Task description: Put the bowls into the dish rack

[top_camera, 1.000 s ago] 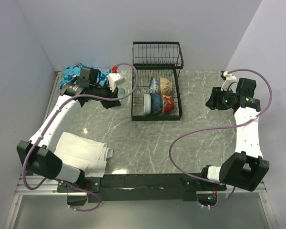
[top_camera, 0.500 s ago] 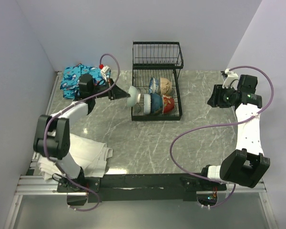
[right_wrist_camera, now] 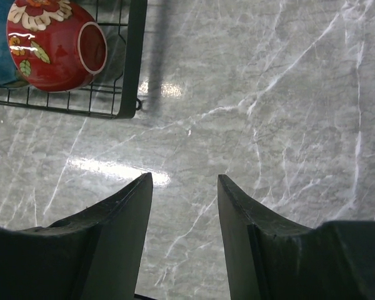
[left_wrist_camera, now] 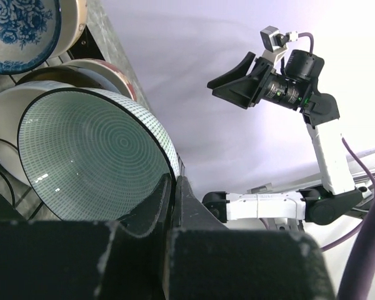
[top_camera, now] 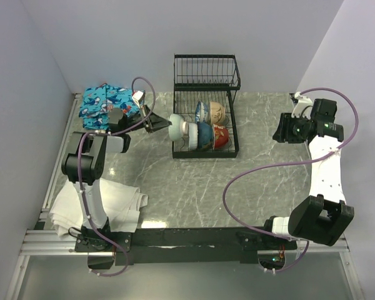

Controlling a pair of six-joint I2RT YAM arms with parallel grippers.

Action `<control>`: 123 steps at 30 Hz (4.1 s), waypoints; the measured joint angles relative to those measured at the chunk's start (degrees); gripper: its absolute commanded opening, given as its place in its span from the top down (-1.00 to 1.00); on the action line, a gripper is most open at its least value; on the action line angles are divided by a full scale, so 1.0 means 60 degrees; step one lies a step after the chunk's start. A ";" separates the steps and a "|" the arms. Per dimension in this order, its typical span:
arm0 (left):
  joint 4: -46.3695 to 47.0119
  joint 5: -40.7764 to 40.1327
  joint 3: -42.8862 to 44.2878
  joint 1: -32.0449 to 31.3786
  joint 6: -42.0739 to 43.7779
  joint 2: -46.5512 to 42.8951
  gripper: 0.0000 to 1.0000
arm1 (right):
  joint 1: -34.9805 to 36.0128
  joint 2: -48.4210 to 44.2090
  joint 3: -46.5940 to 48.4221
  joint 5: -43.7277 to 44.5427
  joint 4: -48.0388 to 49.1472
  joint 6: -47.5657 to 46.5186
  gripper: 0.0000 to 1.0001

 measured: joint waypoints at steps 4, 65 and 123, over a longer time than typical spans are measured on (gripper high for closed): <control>0.0109 -0.0004 0.0004 0.0015 -0.0066 0.0109 0.98 | 0.0000 0.0080 0.0084 0.0033 -0.0051 -0.0011 -0.08; 0.1100 -0.0794 0.0091 -0.0568 -0.0667 0.2022 0.98 | 0.1432 0.1220 0.0495 0.0765 -0.0521 -0.0474 -0.08; -0.0168 -0.0350 0.0474 -0.0554 0.0630 0.1785 0.98 | 0.2903 0.2084 0.0867 0.1093 -0.0510 -0.0718 -0.08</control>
